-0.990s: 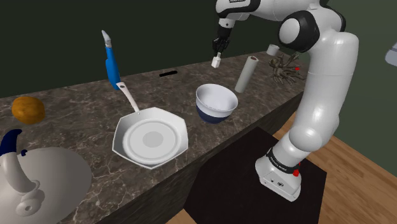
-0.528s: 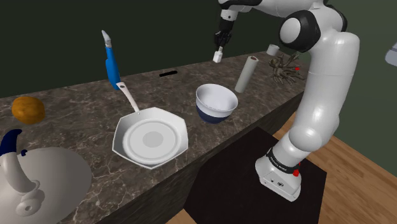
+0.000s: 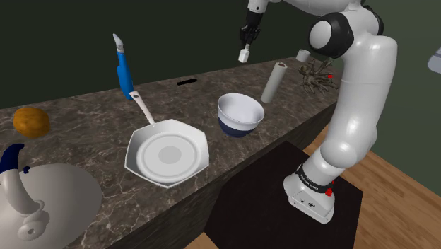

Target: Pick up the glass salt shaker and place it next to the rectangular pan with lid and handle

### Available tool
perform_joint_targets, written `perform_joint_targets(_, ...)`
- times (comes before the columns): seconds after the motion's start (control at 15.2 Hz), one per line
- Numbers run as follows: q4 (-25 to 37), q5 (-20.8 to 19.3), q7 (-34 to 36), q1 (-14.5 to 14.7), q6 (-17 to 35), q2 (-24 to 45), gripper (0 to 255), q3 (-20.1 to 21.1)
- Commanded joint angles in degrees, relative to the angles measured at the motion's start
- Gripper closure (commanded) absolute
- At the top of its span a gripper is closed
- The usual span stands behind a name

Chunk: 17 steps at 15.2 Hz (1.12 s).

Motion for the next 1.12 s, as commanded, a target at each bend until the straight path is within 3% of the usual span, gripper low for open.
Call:
perform_joint_targets(0.0,1.9,0.0,0.1,-0.2,-1.7,0.2,255,0.0)
perform_joint_targets(0.4,8.3,0.4,0.1,-1.0,-6.7,1.7,255,0.0)
perform_joint_targets(0.66,-5.4,-2.3,4.4,4.3,-1.8,-7.6,255,0.6)
perform_joint_targets(1.06,-19.6,-5.5,11.9,10.0,2.3,-18.1,255,2.9)
